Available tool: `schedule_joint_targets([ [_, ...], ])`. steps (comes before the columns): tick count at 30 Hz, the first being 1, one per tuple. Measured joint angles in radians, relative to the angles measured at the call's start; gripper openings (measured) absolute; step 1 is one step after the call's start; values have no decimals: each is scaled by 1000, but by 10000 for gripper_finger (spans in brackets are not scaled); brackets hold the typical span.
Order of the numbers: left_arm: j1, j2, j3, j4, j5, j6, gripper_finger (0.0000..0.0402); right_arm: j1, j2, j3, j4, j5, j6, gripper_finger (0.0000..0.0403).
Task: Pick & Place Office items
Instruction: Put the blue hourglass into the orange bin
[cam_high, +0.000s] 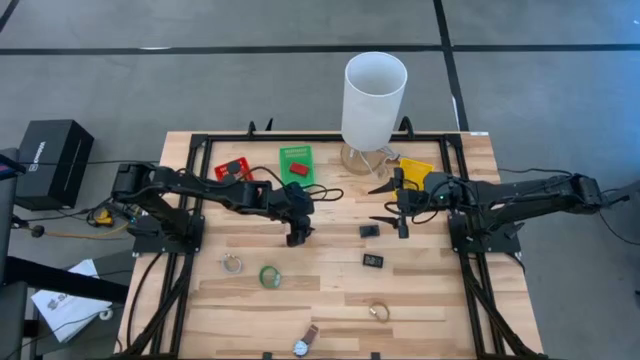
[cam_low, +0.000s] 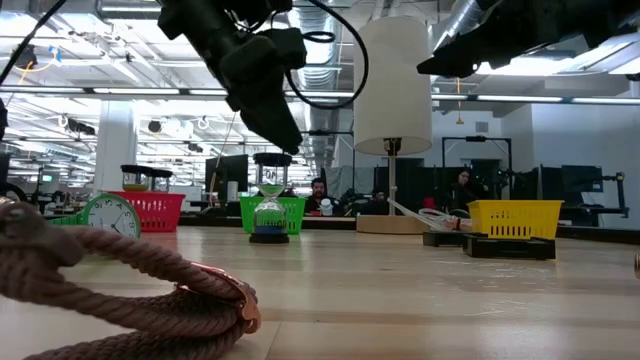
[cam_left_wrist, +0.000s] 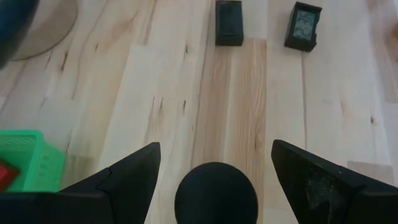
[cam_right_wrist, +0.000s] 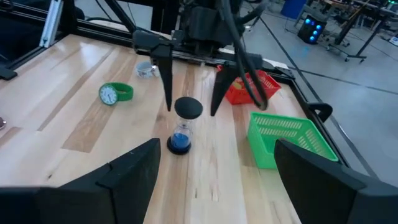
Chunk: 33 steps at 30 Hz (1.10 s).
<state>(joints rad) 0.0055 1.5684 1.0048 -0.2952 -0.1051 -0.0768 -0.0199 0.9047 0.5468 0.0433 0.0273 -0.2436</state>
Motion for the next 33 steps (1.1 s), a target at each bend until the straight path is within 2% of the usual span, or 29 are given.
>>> schedule_joint_targets([
  [18,2,4,-86,-3,-2,-10,299,-2,0,0,-2,0,0,306],
  [33,2,4,-87,29,-2,-17,213,-2,0,0,-2,0,-1,306],
])
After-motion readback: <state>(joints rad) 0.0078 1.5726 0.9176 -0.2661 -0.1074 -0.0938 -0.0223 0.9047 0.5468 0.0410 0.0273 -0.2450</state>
